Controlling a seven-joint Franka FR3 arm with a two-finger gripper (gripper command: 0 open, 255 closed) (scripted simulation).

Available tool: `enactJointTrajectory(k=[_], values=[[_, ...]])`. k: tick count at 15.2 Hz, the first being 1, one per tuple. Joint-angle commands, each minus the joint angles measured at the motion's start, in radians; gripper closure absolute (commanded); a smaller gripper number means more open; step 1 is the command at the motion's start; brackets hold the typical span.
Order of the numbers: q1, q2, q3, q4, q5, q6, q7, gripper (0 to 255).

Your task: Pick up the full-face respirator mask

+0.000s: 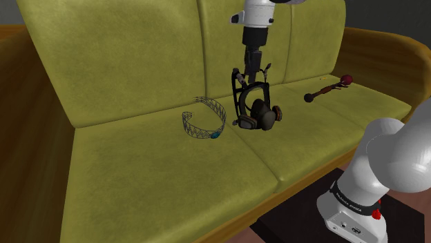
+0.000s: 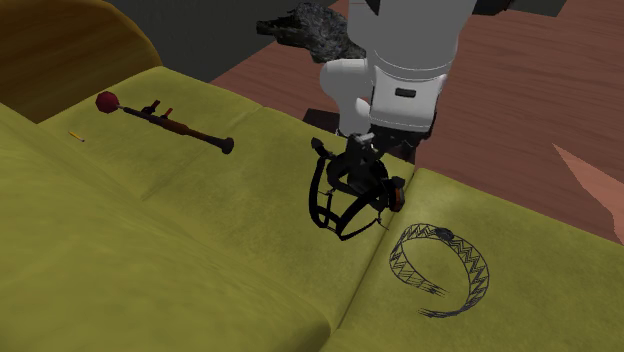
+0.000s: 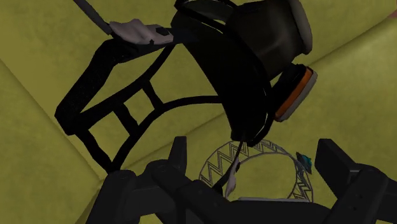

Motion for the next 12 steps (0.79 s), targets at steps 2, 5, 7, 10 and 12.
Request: enactJointTrajectory(k=[2,5,7,10,12], values=[[0.002,0.0,0.001,-0.039,0.001,0.039,-0.005,0],[0.001,-0.001,0.001,-0.075,0.001,0.073,-0.006,0],[0.001,-0.002,0.001,-0.076,0.001,0.074,-0.005,255],[0.002,0.0,0.001,-0.075,0.001,0.073,-0.005,255],[0.001,0.0,0.001,-0.075,0.001,0.074,-0.005,255]])
